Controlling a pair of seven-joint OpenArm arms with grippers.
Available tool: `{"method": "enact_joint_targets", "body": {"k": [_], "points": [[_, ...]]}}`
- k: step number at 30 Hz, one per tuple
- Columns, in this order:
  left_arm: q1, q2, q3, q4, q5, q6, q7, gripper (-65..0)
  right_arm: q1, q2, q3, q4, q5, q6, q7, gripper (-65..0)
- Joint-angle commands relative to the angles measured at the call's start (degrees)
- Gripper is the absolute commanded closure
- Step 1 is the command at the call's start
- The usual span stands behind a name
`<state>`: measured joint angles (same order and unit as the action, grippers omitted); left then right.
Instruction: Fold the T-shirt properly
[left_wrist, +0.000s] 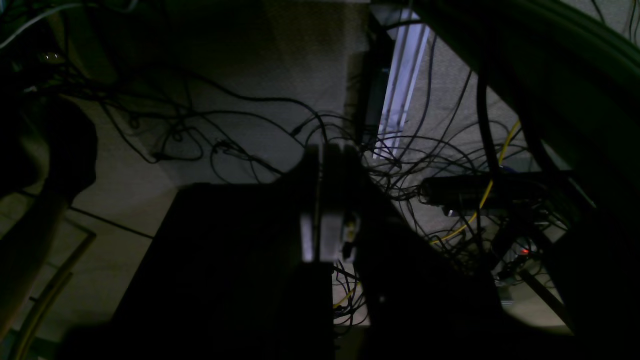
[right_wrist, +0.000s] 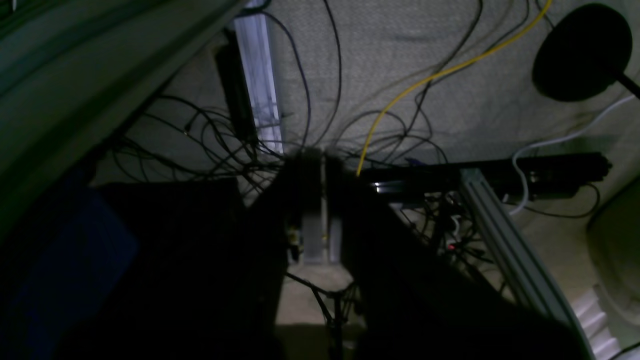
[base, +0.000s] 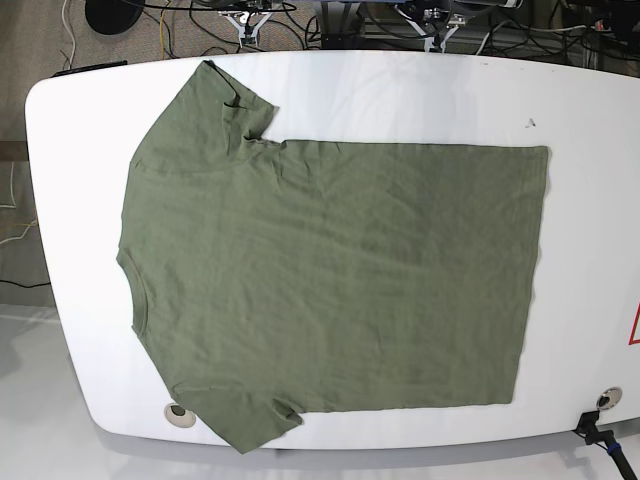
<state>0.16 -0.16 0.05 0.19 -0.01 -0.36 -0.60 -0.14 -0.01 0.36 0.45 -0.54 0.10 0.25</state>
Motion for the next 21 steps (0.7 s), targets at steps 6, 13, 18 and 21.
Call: {"method": "enact_joint_targets", "body": {"k": [6,13,18,21], "points": [[1.1,-0.3,0.1,0.6,-0.3,0.0,0.0,0.0,0.1,0.3,0.3,0.0,0.2,0.8,0.3,-1.0],[1.4,-0.4,0.1,1.6,0.0,-0.2,0.1,-0.2,-0.1,0.3,0.2,-0.1,0.1,0.6,0.3,-1.1],[1.4,-0.5,0.2,2.2,-0.1,-0.2,0.0,-0.2,-0.2,0.3,0.2,-0.2,0.1,0.6,0.2,-1.1],[1.6,-0.4,0.1,2.5,0.2,-0.1,0.0,-0.2,-0.1,0.4,0.1,-0.1,0.0,0.7,0.3,-1.1]]}}
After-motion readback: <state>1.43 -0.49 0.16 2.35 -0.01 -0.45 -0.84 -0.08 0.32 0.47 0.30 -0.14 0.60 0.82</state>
